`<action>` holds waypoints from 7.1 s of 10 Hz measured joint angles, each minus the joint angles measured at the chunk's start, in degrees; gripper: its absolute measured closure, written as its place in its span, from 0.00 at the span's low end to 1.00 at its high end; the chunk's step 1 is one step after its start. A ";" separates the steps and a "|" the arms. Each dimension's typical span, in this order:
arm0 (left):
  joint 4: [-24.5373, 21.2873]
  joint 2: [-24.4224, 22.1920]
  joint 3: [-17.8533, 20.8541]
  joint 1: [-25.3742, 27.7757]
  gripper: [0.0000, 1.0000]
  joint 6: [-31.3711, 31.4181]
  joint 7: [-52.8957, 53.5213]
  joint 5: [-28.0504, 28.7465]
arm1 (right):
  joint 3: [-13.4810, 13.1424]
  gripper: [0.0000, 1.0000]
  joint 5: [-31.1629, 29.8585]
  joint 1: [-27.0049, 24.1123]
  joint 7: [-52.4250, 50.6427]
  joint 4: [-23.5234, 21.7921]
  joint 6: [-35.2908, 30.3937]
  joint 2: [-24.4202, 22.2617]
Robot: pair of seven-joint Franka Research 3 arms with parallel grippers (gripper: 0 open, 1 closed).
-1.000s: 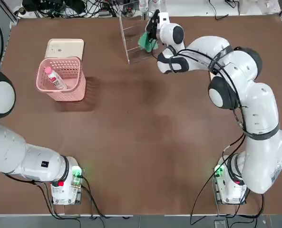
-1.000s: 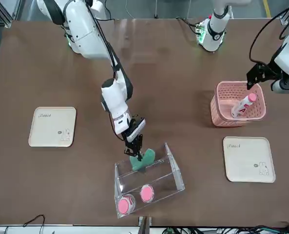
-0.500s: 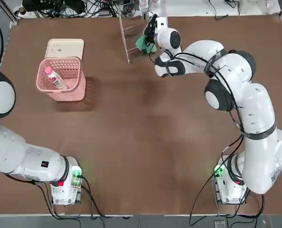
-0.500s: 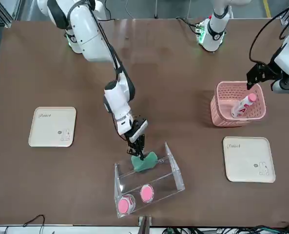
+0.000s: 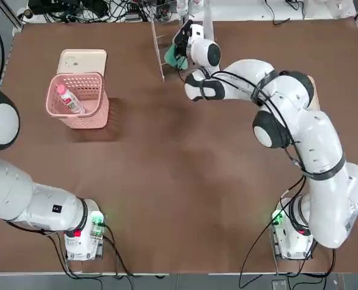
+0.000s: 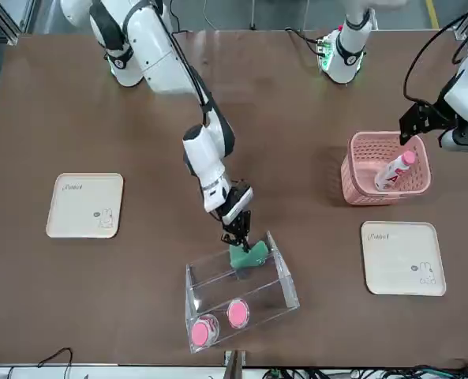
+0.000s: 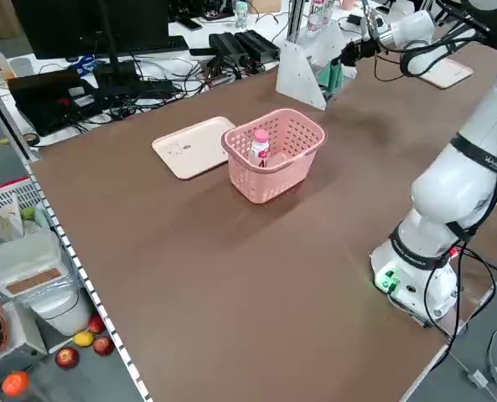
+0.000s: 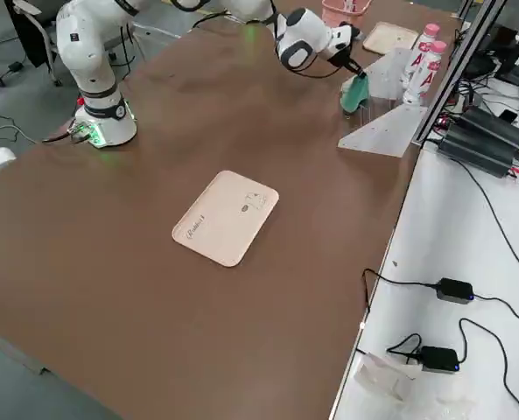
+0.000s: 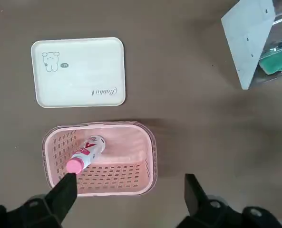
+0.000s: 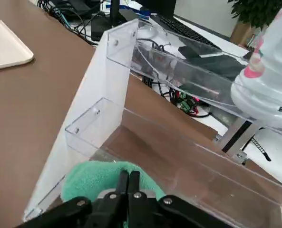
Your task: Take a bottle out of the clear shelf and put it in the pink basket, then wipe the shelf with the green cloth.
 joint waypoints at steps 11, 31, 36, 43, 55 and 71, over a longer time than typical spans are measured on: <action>0.00 0.00 0.00 0.00 0.00 0.00 0.02 0.00 | -0.92 0.98 -17.89 -10.51 -2.51 -2.67 0.72 -0.11; 0.00 0.01 -0.69 -0.15 0.00 0.00 0.08 0.00 | -1.11 0.98 -20.98 -9.16 10.34 -2.10 0.32 -0.61; 0.00 0.01 -0.89 0.04 0.00 0.00 0.08 0.00 | 1.16 0.98 -26.57 -13.48 10.98 -4.52 -5.91 -7.96; 0.01 0.01 -0.93 0.31 0.00 0.03 -0.11 0.00 | 8.85 0.98 -23.02 -14.73 30.71 -25.51 -20.51 -28.00; 0.02 0.01 -0.89 0.43 0.00 0.44 -0.24 -0.01 | 14.06 0.98 -5.38 -56.75 -21.96 -28.46 -70.53 -45.35; 0.03 0.01 -0.41 0.70 0.00 1.49 -0.24 -0.01 | 13.99 0.98 6.47 -78.06 -49.21 -33.13 -65.36 -33.46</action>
